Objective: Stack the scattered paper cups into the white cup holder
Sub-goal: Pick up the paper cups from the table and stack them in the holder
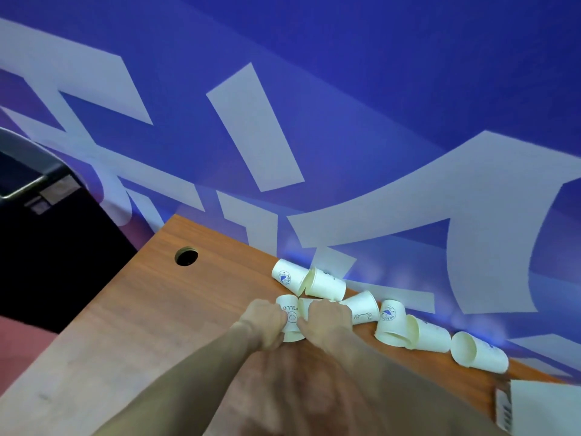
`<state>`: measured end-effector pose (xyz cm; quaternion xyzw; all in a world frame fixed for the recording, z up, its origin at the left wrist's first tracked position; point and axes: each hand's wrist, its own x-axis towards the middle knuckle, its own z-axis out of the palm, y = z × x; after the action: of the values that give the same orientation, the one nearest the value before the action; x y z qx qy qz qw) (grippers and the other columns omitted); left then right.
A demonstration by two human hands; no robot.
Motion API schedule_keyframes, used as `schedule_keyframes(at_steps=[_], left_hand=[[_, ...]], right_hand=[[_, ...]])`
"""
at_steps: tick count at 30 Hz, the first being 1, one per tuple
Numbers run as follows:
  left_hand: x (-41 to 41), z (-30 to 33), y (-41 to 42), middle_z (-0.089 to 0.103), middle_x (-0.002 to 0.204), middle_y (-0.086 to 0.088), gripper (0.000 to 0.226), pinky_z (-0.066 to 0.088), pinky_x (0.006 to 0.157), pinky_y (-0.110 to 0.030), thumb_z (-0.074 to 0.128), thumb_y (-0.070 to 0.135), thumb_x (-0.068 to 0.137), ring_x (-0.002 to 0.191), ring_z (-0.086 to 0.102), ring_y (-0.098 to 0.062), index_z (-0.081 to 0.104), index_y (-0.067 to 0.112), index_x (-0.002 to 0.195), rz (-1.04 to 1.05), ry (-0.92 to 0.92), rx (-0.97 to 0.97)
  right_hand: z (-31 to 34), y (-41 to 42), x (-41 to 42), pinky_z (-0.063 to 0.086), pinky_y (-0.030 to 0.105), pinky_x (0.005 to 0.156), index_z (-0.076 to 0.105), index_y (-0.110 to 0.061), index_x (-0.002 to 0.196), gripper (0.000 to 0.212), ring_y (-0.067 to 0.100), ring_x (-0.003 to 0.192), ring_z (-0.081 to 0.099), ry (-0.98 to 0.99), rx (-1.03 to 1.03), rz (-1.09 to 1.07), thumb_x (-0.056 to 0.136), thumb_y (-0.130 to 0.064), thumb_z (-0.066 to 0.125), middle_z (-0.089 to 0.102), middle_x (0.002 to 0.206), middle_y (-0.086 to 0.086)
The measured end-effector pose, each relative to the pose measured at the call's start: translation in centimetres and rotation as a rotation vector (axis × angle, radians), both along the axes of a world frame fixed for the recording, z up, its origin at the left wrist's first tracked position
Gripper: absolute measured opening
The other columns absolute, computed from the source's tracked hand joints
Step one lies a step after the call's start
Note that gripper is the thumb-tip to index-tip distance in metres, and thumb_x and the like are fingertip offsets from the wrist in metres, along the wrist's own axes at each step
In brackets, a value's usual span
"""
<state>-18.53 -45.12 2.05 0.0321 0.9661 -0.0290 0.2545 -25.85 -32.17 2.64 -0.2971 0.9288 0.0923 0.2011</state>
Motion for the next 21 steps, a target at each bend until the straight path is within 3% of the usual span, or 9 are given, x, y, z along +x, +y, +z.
schedule_keyframes(at_steps=[8, 13, 21], left_hand=[[0.5, 0.2, -0.4, 0.065, 0.116, -0.008, 0.029, 0.04, 0.081, -0.033, 0.038, 0.028, 0.098, 0.104, 0.062, -0.031, 0.061, 0.015, 0.11, 0.091, 0.072, -0.026], [0.9, 1.4, -1.1, 0.065, 0.115, -0.005, 0.031, 0.037, 0.075, -0.03, 0.036, 0.033, 0.101, 0.105, 0.062, -0.027, 0.061, 0.016, 0.11, 0.293, 0.144, -0.003], [2.1, 5.3, 0.1, 0.066, 0.111, -0.004, 0.034, 0.037, 0.072, -0.029, 0.036, 0.035, 0.099, 0.102, 0.063, -0.026, 0.064, 0.016, 0.105, 0.441, 0.223, 0.075]], right_hand=[[-0.2, 0.5, 0.2, 0.036, 0.032, 0.075, 0.063, -0.021, 0.111, 0.03, 0.022, 0.108, 0.061, 0.036, 0.004, -0.056, 0.094, -0.03, 0.04, 0.066, 0.113, 0.0], [1.8, 1.6, 0.1, 0.038, 0.028, 0.07, 0.063, -0.022, 0.111, 0.026, 0.02, 0.102, 0.064, 0.084, 0.042, -0.101, 0.094, -0.022, 0.043, 0.066, 0.11, -0.002], [6.5, 5.8, 1.5, 0.038, 0.027, 0.077, 0.063, -0.021, 0.114, 0.028, 0.019, 0.105, 0.06, 0.12, -0.062, -0.289, 0.093, -0.024, 0.044, 0.062, 0.108, -0.002]])
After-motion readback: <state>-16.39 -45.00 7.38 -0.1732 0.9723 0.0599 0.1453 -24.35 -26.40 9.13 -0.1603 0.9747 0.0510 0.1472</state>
